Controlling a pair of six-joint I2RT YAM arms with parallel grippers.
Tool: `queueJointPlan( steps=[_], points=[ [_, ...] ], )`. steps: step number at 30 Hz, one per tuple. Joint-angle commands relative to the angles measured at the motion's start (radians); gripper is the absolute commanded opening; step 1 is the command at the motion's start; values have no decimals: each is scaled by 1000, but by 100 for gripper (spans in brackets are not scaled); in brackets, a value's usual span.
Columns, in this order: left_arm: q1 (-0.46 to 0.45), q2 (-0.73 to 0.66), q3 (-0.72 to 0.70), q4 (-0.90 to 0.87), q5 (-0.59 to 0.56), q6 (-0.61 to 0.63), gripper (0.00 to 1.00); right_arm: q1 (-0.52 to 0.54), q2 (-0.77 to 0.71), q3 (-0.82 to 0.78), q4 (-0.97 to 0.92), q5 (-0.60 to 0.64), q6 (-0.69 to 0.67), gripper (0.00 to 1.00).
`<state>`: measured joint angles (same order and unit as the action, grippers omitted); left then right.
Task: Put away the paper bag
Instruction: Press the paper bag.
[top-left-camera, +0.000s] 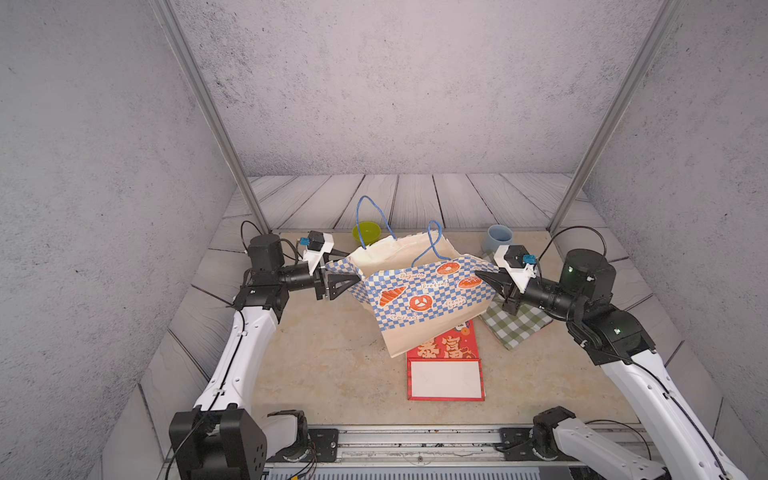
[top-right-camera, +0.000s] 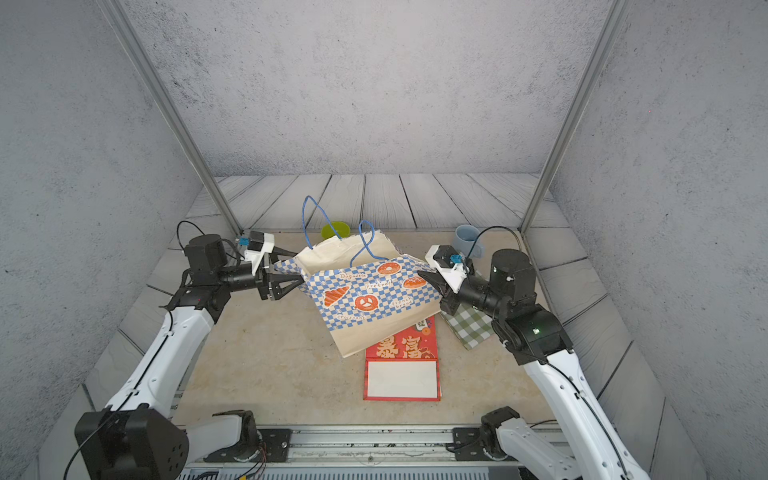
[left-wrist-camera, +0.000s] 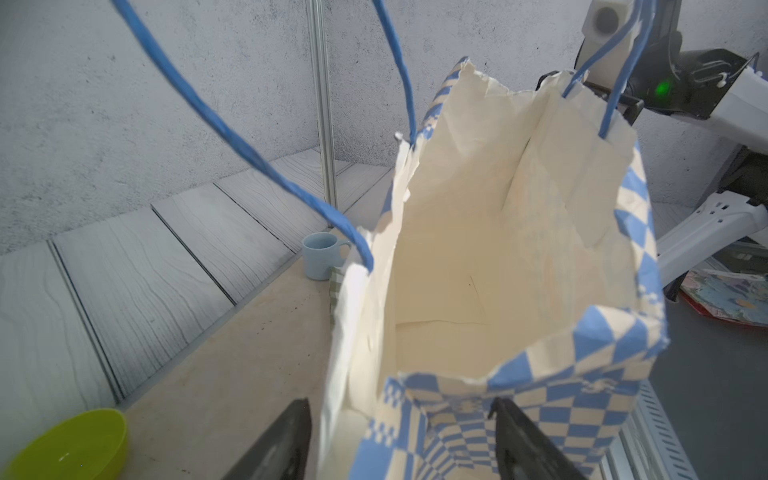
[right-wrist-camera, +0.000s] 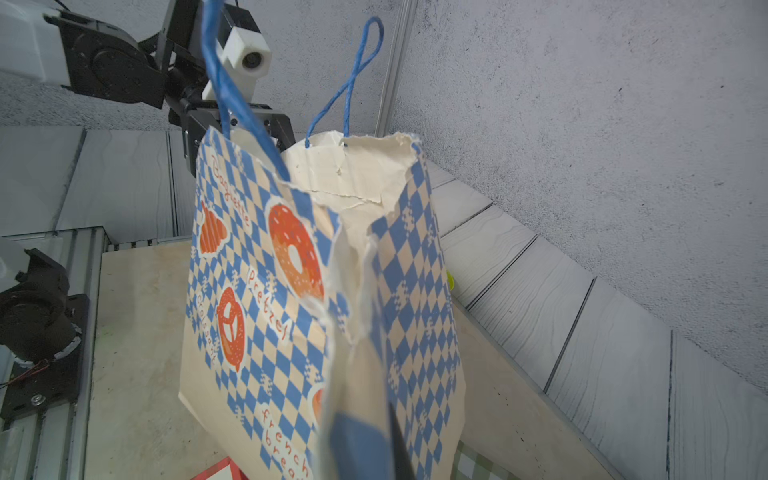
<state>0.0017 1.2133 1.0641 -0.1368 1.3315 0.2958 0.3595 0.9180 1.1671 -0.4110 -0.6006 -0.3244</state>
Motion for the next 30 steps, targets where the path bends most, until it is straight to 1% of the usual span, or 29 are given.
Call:
queueJointPlan(
  steps=[1, 3, 5, 8, 12, 18, 25, 26, 29, 30],
  points=[
    [-16, 6, -24, -17, -47, 39, 68, 1, -19, -29, 48, -1, 31, 0],
    [-29, 10, -48, 13, -84, 36, 64, 1, -33, -69, 64, -1, 31, 0],
    [-52, 22, -73, 54, -134, 21, 63, 0, -48, -121, 87, -9, 30, 0],
    [-71, 56, -96, 57, -168, 34, 59, 1, -71, -196, 123, -5, 30, 0],
    [-86, 96, -126, 71, -216, 34, 49, 1, -95, -272, 131, 0, 25, 0],
    [-119, 114, -123, 39, -222, 62, 49, 1, -101, -344, 107, -11, 1, 3],
    [-153, 118, -109, 19, -204, 66, 50, 1, -57, -358, 75, -33, -45, 12],
    [-156, 120, -106, 12, -200, 68, 50, 1, -48, -358, 81, -33, -46, 15],
    [-163, 121, -98, -27, -189, 86, 51, 1, -15, -352, 101, -33, -45, 28],
    [-164, 120, -96, -40, -184, 93, 51, 1, -1, -347, 105, -33, -48, 30]
  ],
)
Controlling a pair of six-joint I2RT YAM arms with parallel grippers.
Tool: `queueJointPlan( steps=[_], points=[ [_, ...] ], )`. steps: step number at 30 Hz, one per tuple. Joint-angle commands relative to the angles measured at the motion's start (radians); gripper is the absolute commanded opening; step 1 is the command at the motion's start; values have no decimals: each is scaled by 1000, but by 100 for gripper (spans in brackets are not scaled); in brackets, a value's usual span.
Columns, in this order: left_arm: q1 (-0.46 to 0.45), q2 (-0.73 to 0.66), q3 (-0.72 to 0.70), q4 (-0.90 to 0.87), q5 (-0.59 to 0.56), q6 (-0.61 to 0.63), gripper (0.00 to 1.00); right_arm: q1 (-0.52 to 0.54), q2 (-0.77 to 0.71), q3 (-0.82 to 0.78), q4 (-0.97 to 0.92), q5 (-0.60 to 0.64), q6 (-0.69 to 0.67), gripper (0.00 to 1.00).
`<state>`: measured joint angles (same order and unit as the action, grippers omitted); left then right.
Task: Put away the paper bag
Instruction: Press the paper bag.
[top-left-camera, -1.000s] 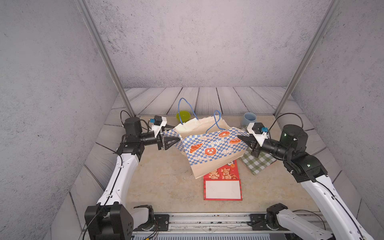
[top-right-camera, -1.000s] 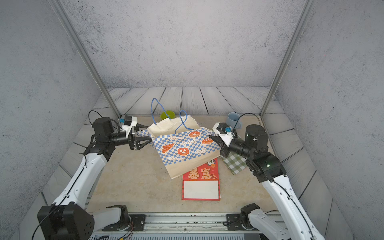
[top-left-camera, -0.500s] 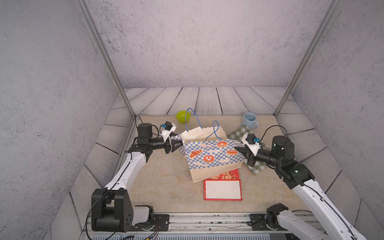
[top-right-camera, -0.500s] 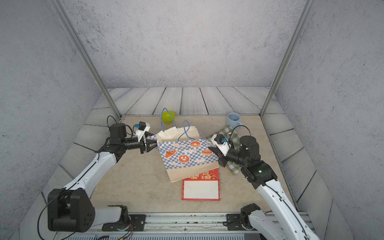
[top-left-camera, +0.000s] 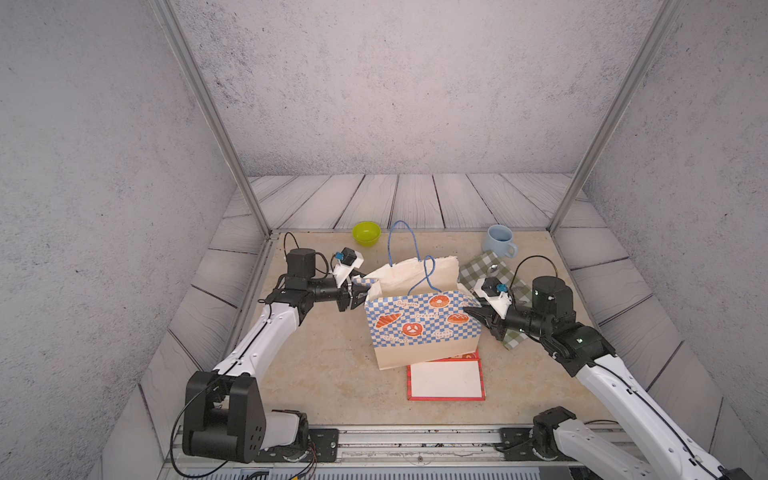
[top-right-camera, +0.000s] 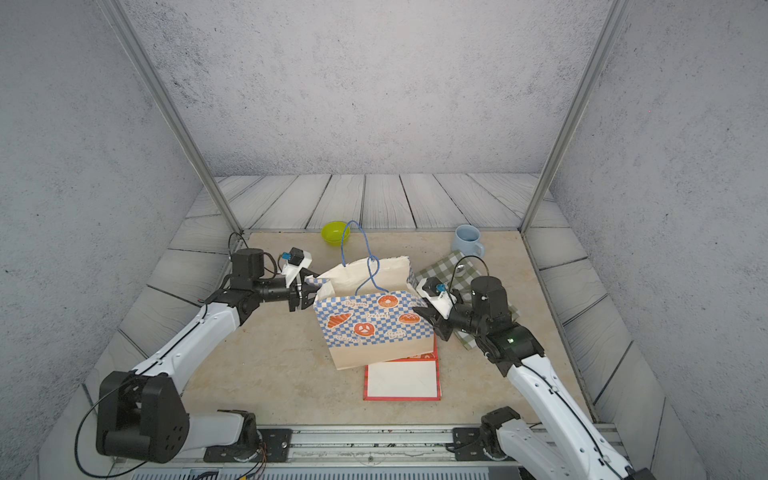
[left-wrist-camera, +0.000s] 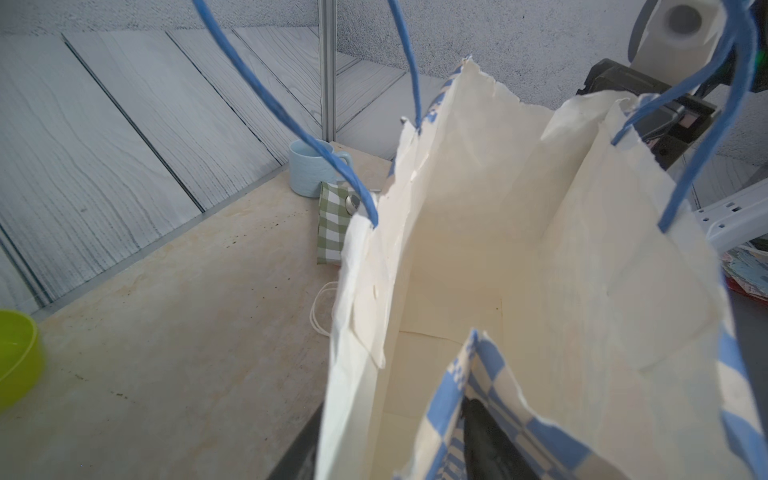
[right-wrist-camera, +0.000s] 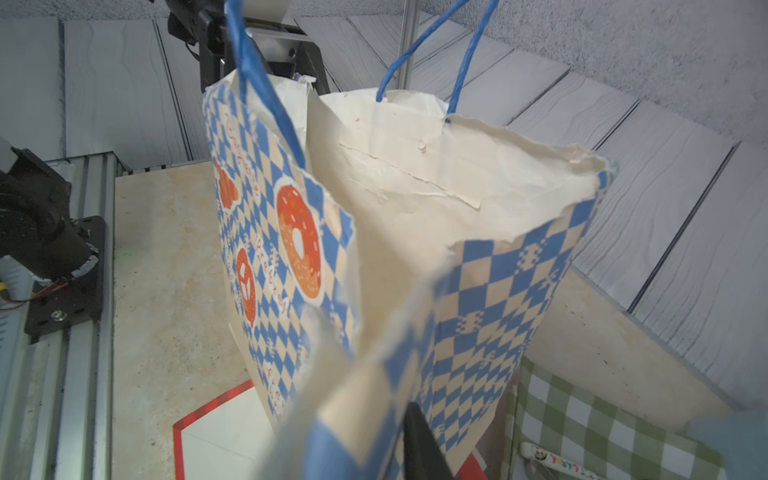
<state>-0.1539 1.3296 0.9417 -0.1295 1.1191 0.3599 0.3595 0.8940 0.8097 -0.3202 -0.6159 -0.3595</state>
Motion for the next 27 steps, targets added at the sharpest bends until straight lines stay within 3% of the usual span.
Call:
queueJointPlan(
  steps=[1, 4, 8, 14, 21, 27],
  points=[
    [-9, 2, 28, -57, 33, 35, 51, 1, 32, 16, 19, -18, -12, 31],
    [-11, -4, 28, -72, 43, 40, 51, 0, 63, 28, 44, -2, 0, 42],
    [-15, -7, 28, -89, 63, 54, 51, 0, 102, 33, 73, 36, 3, 65],
    [-24, -6, 39, -148, 93, 100, 51, 1, 130, 44, 75, 80, -35, 83],
    [-41, -17, 48, -174, 128, 112, 51, -5, 155, 92, 15, 91, -117, 90],
    [-44, -27, 53, -204, 90, 150, 50, -46, 172, 165, -102, -23, -163, 87]
  ],
)
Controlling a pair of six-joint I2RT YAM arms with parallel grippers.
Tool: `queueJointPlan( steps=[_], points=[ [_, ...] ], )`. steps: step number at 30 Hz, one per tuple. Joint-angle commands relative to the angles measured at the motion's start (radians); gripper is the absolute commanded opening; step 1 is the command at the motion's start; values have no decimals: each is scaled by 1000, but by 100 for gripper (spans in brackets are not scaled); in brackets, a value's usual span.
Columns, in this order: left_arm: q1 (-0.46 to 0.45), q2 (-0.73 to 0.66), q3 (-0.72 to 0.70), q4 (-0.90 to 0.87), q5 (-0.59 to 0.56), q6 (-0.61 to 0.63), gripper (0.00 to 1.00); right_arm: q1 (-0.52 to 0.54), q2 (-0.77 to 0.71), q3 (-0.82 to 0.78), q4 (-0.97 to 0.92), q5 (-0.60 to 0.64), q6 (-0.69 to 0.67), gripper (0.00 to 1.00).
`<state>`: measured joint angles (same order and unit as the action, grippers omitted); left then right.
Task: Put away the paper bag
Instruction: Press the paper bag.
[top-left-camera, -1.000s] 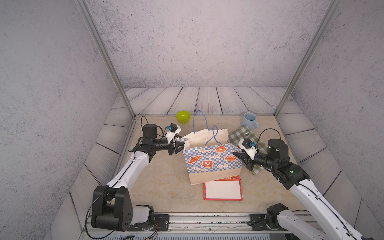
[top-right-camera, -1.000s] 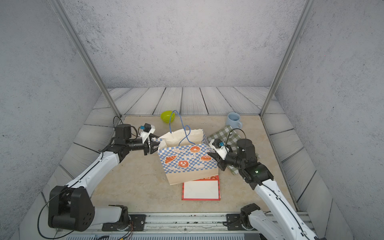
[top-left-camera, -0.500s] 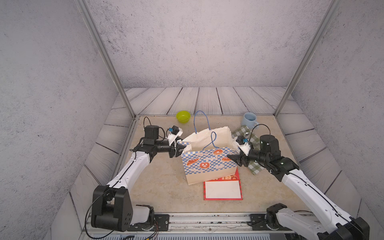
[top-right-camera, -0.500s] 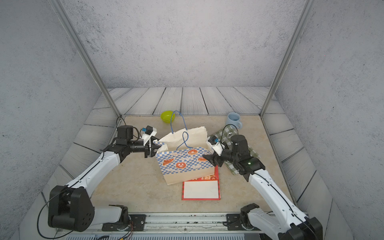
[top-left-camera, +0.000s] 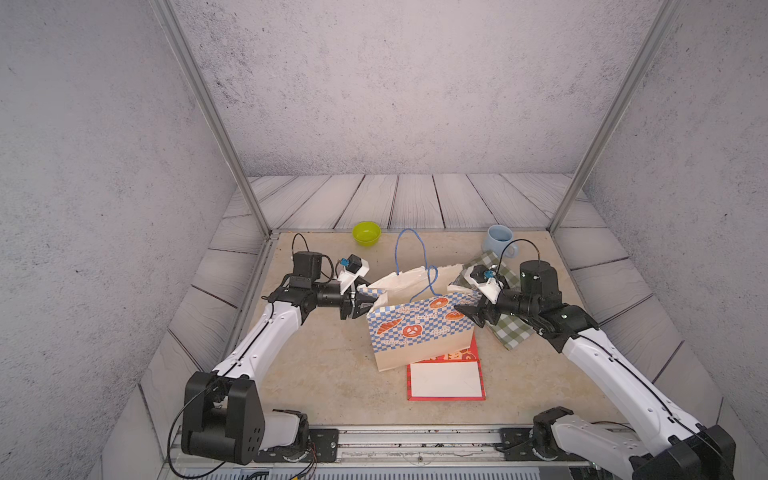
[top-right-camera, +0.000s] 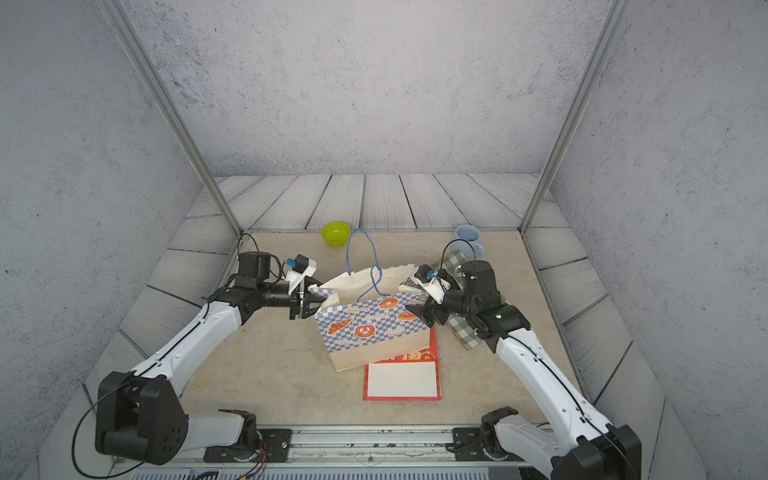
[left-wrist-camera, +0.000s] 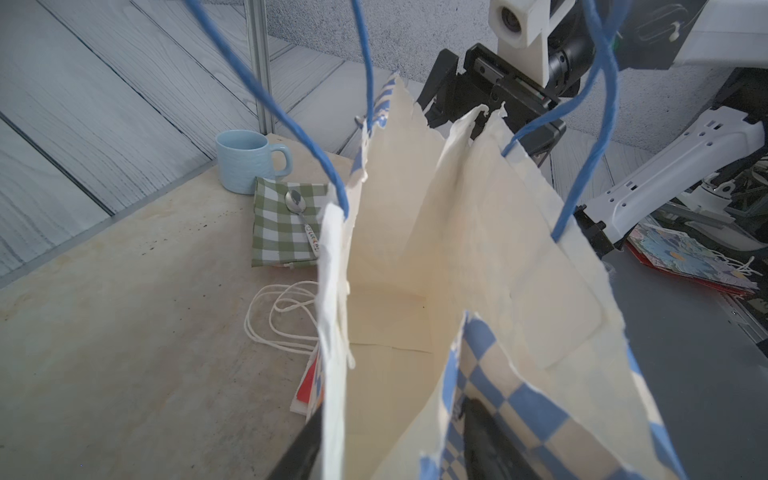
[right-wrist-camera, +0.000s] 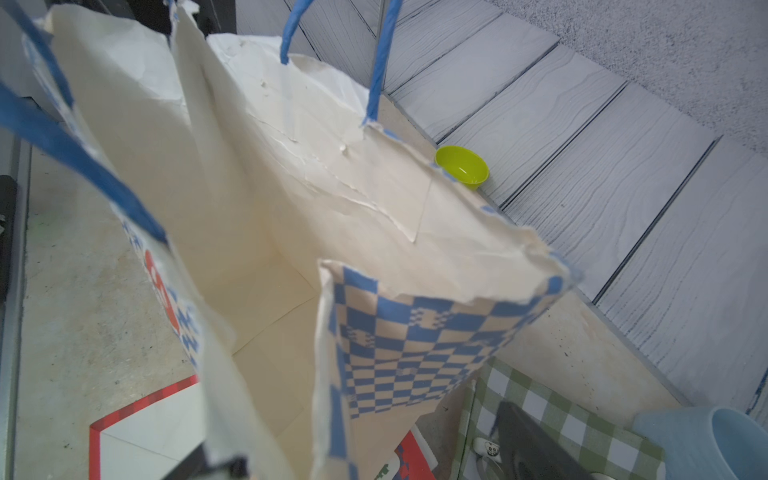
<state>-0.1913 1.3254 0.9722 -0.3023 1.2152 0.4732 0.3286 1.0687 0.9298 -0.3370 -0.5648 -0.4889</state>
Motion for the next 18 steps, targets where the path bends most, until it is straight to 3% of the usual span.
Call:
queueJointPlan(
  steps=[1, 5, 9, 13, 18],
  points=[
    [-8, -23, 22, -31, -18, 40, 50, -17, -8, 51, -114, -97, -36, 86],
    [-8, -23, 24, -28, -31, 48, 50, -17, -61, 25, -187, -168, -31, 82],
    [-11, -22, 27, -33, -20, 47, 50, -18, -77, -9, -133, -210, -17, 74],
    [-19, -26, 30, -44, -3, 46, 50, -16, -5, 33, -119, -276, -63, 66],
    [-34, -32, 33, -61, 15, 48, 50, -16, 97, 90, -108, -318, -130, 64]
  ],
)
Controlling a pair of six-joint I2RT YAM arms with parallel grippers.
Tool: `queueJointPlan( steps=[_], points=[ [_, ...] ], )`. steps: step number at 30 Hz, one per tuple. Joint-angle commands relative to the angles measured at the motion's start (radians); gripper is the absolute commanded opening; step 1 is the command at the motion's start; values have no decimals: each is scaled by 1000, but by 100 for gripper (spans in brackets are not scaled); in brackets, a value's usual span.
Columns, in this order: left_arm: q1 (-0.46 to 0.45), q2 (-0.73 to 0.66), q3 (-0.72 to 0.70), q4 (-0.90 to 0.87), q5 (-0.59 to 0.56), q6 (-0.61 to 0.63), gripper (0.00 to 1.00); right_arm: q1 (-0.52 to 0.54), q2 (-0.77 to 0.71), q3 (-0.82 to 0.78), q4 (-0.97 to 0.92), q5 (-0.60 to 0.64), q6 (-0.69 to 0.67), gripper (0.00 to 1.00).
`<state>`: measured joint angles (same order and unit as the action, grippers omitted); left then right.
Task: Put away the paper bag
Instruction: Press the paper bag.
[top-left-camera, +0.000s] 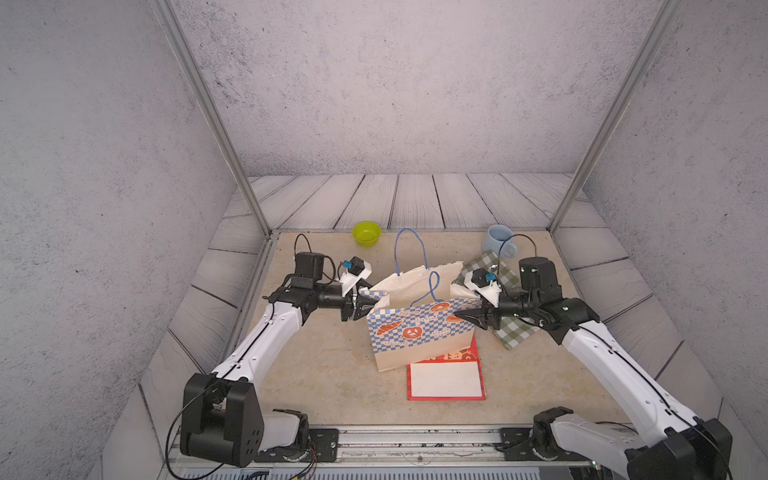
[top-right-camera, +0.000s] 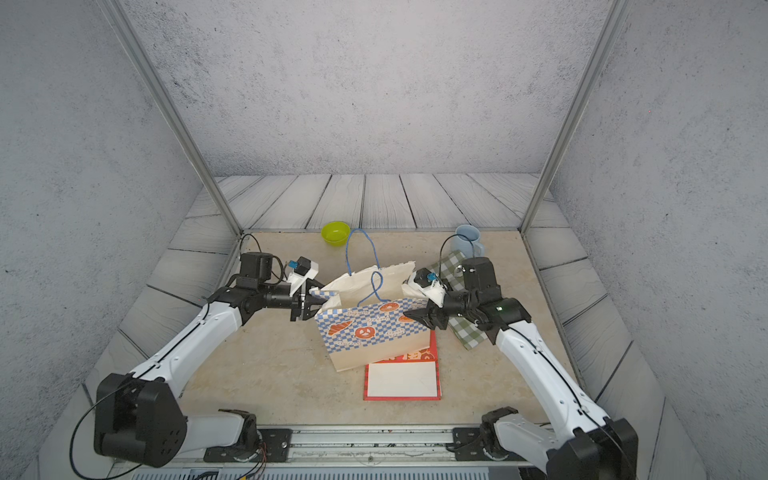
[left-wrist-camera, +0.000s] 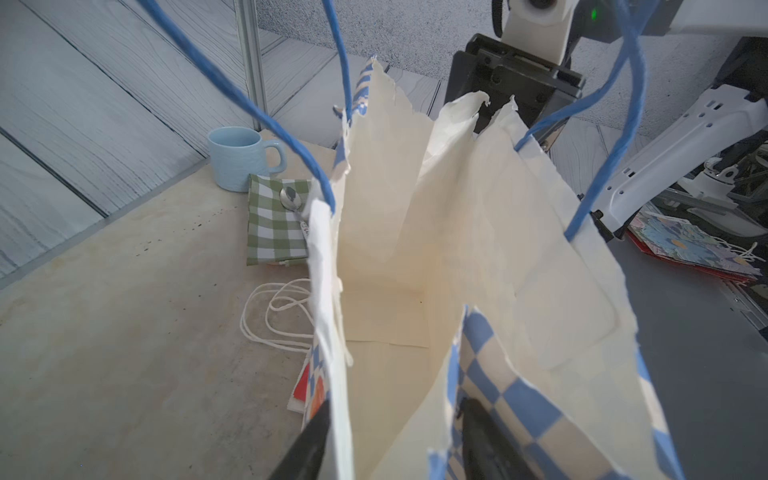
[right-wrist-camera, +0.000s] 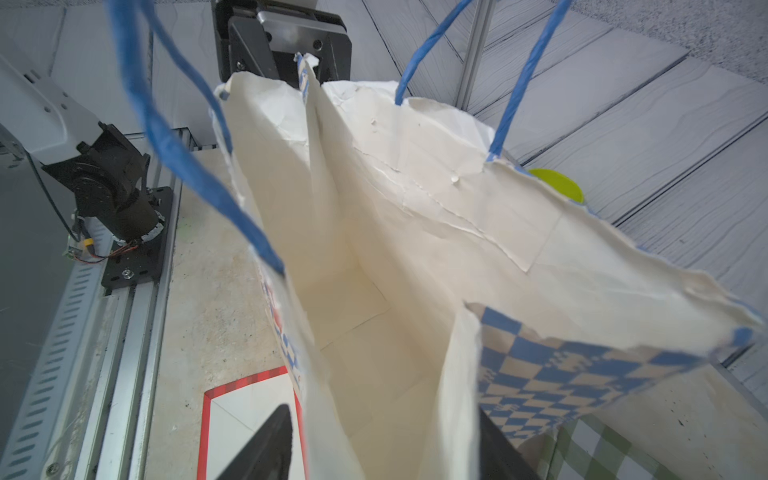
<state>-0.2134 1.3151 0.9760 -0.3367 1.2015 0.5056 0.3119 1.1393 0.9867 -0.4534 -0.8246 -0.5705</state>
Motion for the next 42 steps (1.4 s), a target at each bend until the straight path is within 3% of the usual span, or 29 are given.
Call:
queueJointPlan(
  steps=[1, 7, 12, 18, 28, 35, 42],
  points=[
    [-13, -20, 30, -30, 32, 16, 50, 1, 44, 41, 23, -55, -50, 64],
    [-23, -26, 41, -58, 42, 25, 49, 0, 64, 50, 78, 103, -24, 62],
    [-37, -27, 40, -68, 44, 33, 49, -9, 7, 23, 66, 252, -8, 80],
    [-44, -28, 42, -75, 45, 39, 49, -28, 11, 39, 32, 259, -14, 90],
    [-63, -23, 49, -96, 67, 43, 49, -130, 94, 83, 127, -27, 52, 97],
    [-67, -20, 51, -101, 68, 45, 50, -154, 214, 190, 27, -352, 9, 96],
    [-72, -13, 64, -111, 80, 50, 50, -153, 286, 231, 0, -409, -19, 95]
  ],
)
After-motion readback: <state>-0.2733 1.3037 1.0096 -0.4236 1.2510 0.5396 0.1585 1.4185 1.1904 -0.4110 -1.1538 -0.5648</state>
